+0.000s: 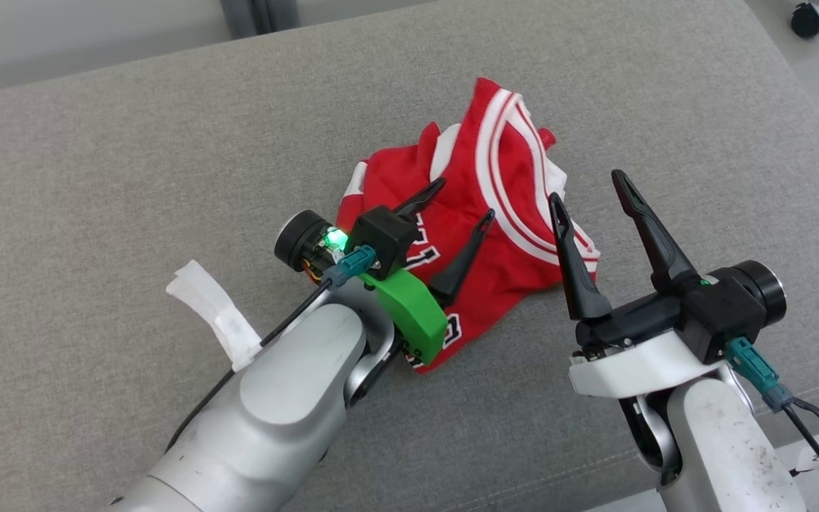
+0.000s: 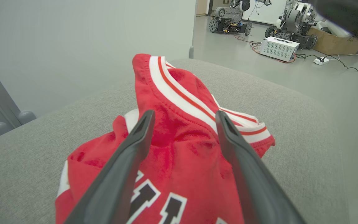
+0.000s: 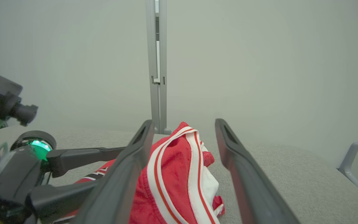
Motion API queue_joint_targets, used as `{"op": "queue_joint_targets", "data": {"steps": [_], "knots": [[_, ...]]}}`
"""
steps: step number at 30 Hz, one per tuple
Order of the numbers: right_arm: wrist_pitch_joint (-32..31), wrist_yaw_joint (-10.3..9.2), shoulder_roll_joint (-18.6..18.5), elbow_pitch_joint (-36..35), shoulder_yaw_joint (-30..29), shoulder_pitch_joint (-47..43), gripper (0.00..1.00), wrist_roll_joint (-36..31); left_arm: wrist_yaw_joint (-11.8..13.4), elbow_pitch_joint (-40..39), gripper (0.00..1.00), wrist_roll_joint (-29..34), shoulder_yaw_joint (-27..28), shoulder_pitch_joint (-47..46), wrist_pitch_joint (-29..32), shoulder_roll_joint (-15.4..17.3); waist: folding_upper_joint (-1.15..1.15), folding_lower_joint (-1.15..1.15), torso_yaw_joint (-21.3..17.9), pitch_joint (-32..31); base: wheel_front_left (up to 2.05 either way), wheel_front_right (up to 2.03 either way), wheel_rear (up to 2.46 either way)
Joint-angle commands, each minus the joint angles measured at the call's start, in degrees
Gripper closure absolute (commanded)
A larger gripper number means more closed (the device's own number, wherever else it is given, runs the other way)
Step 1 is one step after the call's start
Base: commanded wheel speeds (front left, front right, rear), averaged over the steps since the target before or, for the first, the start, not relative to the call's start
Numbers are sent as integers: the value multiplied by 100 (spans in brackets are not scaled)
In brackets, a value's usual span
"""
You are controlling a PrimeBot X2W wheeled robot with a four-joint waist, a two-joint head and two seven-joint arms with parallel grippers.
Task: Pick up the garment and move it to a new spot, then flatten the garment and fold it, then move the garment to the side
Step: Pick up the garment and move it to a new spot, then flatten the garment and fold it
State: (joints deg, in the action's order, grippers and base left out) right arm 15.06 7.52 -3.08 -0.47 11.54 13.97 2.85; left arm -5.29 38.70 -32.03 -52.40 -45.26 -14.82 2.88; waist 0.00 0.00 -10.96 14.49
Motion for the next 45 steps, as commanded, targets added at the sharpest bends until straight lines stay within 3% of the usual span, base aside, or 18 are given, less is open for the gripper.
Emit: {"op": "queue_joint_targets", "data": {"steps": [1,6,12,17,24,36,45], "knots": [[18,-6,-26,34,1,-100,0,-25,119,-232,0,-21,68,80,-40,5,0,0,132,-188,0,0,0],[18,-6,-55,111,1,-271,0,-42,508,-1050,0,297,586,676,-32,29,0,0,331,-582,0,0,0],[19,-6,-82,167,-7,-512,0,-41,886,-1899,0,697,1460,1818,-33,313,0,0,542,-963,0,0,0],[19,-6,-126,194,5,-767,0,-32,1016,-2341,0,921,2082,2741,-34,410,0,0,714,-1130,0,0,0],[19,-6,-135,153,-59,-1009,0,-37,1177,-2934,0,1313,3040,3758,-34,304,0,0,848,-1239,0,0,0],[18,-6,-98,192,-19,-1069,0,9,1099,-3168,0,1847,3898,4429,-34,56,0,0,789,-1305,0,0,0],[18,-6,-86,168,34,-881,0,2,554,-1775,0,1983,3584,3479,-34,24,0,0,497,-1087,0,0,0]]}}
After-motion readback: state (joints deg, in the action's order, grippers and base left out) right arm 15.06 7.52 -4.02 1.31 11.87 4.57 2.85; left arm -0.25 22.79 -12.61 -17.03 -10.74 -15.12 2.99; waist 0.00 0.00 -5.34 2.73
